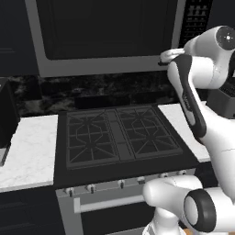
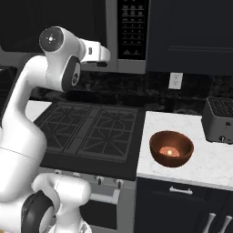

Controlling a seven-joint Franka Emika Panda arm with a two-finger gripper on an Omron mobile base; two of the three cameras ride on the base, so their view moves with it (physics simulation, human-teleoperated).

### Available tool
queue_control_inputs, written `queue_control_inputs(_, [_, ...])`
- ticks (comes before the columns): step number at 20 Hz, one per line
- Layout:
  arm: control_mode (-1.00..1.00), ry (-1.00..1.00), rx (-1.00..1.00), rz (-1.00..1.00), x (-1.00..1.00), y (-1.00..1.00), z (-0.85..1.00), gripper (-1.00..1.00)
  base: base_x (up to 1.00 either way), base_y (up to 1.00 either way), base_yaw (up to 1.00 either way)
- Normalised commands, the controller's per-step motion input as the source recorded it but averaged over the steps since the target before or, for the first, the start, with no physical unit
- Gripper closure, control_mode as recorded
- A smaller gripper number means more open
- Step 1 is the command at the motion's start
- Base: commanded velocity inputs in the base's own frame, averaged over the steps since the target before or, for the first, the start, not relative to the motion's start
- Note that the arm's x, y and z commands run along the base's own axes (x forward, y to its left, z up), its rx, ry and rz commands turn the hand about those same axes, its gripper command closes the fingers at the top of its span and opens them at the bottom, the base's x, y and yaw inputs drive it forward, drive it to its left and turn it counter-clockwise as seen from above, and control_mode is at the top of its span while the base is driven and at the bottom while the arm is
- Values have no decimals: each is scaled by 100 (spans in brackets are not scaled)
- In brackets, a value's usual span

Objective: Open the microwave, place the bowl with waffle inside the microwave, then close the microwave door and turn it on.

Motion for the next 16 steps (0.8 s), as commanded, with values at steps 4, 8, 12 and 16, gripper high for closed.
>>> queue_control_inputs(4, [-100,0,0,0,40,-1,0,-100,0,0,0])
queue_control_inputs(8, [-100,0,0,0,41,-9,0,-100,0,0,0])
queue_control_inputs(12, [-100,-4,0,0,34,-9,0,-100,0,0,0])
queue_control_inputs(16, [-100,-25,0,0,28,0,0,-100,0,0,0])
